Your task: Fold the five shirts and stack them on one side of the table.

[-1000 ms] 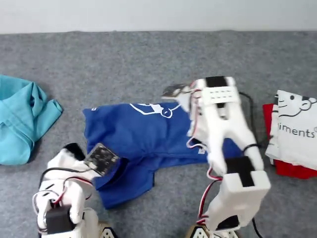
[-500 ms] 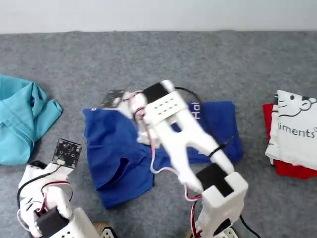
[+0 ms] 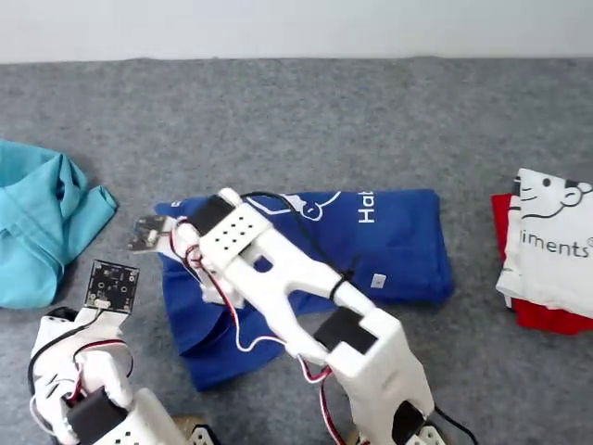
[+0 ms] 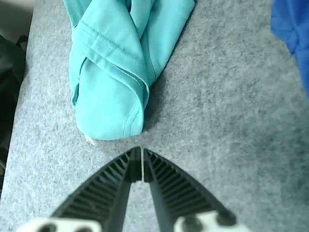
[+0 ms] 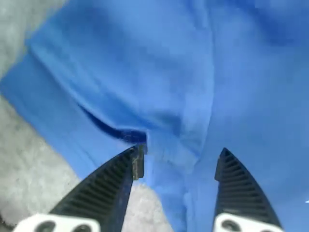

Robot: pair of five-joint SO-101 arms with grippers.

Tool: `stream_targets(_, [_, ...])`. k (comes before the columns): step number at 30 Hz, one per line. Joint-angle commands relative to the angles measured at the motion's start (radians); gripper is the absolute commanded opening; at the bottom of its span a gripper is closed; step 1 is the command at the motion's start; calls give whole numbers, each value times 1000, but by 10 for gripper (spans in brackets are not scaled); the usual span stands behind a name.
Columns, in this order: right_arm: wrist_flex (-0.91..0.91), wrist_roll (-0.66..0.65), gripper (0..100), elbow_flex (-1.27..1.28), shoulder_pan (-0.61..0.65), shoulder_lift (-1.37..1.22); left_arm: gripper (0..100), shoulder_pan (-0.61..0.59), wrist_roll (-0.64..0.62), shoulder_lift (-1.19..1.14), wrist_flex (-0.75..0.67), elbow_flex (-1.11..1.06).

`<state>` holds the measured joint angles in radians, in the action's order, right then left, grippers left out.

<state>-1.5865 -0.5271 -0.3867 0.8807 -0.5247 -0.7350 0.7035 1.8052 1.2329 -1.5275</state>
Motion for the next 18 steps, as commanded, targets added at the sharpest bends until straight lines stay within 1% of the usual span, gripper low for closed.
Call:
stream_targets(1, [-4, 11, 242, -120, 13, -38, 13, 2, -15, 8, 3, 10])
stream_targets(4, [-7, 11, 238, -135, 15, -87, 13, 2, -15, 8, 3, 10])
stream_targets(5, [-19, 11, 223, -135, 15, -102, 13, 2, -15, 8, 3, 10])
stream_targets(8, [-76, 9, 137, -135, 12, -142, 13, 2, -15, 8, 3, 10])
stream_targets(11, [-137, 9, 76, -138, 12, -162, 13, 2, -15, 8, 3, 5])
stream_targets(18, [-208, 3, 24, -132, 13, -111, 13, 3, -15, 8, 3, 5])
